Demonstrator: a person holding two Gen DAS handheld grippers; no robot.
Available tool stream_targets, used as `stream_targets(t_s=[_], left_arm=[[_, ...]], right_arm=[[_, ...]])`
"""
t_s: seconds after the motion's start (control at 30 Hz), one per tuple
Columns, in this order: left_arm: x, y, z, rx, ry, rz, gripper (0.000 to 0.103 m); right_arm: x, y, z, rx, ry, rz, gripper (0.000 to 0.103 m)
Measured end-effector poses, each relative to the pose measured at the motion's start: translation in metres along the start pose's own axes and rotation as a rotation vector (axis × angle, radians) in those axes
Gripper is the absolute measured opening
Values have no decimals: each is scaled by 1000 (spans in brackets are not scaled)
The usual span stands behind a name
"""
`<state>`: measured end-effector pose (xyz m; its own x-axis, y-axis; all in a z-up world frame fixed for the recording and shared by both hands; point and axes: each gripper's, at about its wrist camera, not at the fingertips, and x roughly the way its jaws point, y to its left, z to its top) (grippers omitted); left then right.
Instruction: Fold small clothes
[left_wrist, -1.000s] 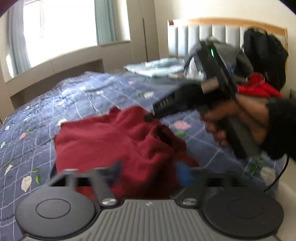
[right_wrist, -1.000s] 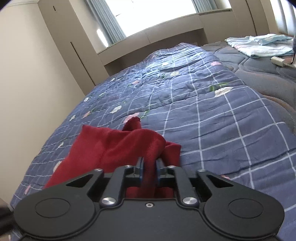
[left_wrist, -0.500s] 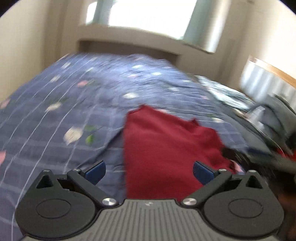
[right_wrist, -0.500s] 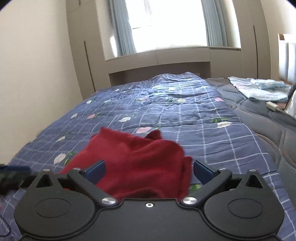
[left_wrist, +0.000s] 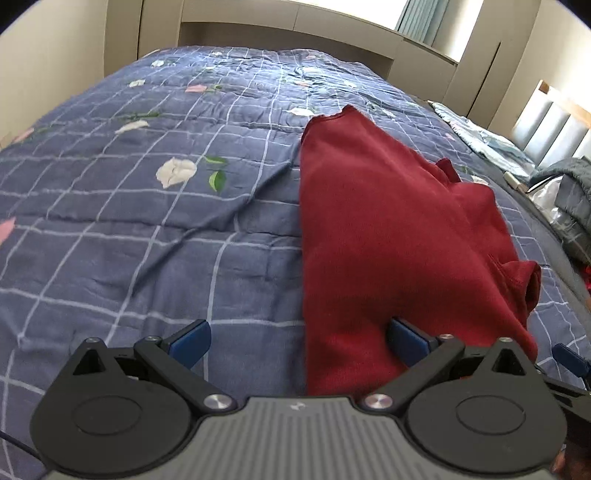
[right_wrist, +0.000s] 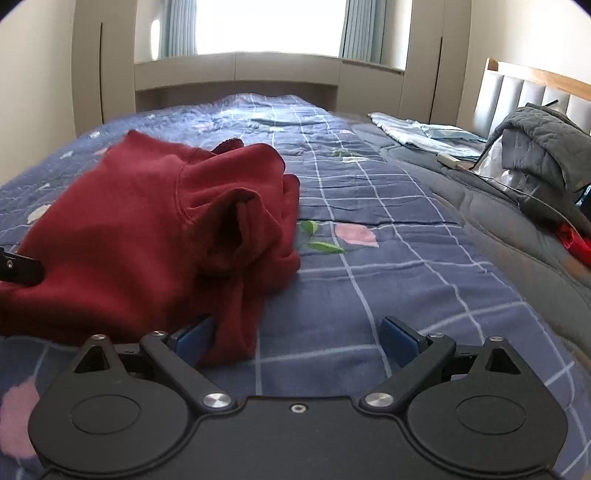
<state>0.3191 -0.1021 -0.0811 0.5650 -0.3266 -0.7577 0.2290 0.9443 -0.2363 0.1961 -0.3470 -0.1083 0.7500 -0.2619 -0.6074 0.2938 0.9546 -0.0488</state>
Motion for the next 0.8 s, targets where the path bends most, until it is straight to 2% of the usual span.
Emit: stream_targets(t_s=[0.17,0.3,0.37,0.47,0.53,0.6,0.67,0.8], left_arm=[[-10,-3,10,25,-7,6,103],[-25,-7,31,56,-89,12,103],[-23,-8,49,38,-118,15,103],[-4,-16,83,15,-136,109,103],[14,-21,99,15,-169,132,103],[36,-25,111,18,-170,149,103],[58,-29,118,22,-146,165,103],[92,-32,112,21,-114,203,103]], right_arm=[[-14,-8,7,22,-84,63,98],[-30,-21,26,64,-194,70,102],[-23,-23,44,64,-210,69,102],[7,-14,76,24,-191,54,102],[31,-9,95,-4,-212,75,102],[59,-3,111,-27,-204,94,102],[89,4,120,-83,-173,95,102],[123,1,121,-145,-145,63,102]])
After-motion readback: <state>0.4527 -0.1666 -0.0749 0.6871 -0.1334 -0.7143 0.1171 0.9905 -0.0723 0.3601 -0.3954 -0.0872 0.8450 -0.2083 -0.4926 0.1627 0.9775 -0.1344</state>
